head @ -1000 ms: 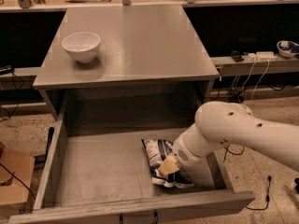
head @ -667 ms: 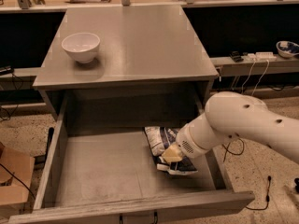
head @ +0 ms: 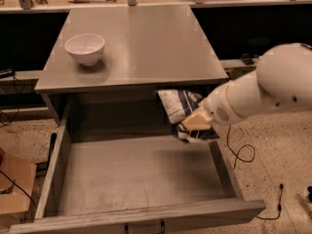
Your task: Pick blue chip bag from top drawer and place on counter
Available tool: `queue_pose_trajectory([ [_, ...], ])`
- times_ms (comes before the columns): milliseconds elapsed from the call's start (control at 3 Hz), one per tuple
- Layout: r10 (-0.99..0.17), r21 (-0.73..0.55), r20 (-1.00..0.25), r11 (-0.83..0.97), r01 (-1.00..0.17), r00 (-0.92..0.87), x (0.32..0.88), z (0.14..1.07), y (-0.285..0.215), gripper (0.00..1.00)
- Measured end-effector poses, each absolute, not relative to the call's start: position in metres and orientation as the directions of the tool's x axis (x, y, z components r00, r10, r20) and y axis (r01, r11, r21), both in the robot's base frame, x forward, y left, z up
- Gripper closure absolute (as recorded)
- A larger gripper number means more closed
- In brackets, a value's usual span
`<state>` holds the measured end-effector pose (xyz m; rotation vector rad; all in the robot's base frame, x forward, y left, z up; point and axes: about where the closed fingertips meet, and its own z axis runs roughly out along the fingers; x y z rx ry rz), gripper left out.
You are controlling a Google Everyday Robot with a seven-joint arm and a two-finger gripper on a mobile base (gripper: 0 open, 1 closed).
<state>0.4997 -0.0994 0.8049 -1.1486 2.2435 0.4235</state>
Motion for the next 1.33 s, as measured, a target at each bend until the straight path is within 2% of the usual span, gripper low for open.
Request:
queue_pose_trajectory([
  [333, -0.667, -0.13, -0.676, 0.526, -0.841, -0.313, 0.55, 0.876, -0.106, 1.0],
  [1000, -0.655, -0.14, -0.695, 0.527, -0.838, -0.296, 0.564, 0.881, -0.092, 1.0],
  [1333, -0.661, -0.202, -0.72, 0.49, -0.848, -0.211, 0.603, 0.893, -0.063, 1.0],
])
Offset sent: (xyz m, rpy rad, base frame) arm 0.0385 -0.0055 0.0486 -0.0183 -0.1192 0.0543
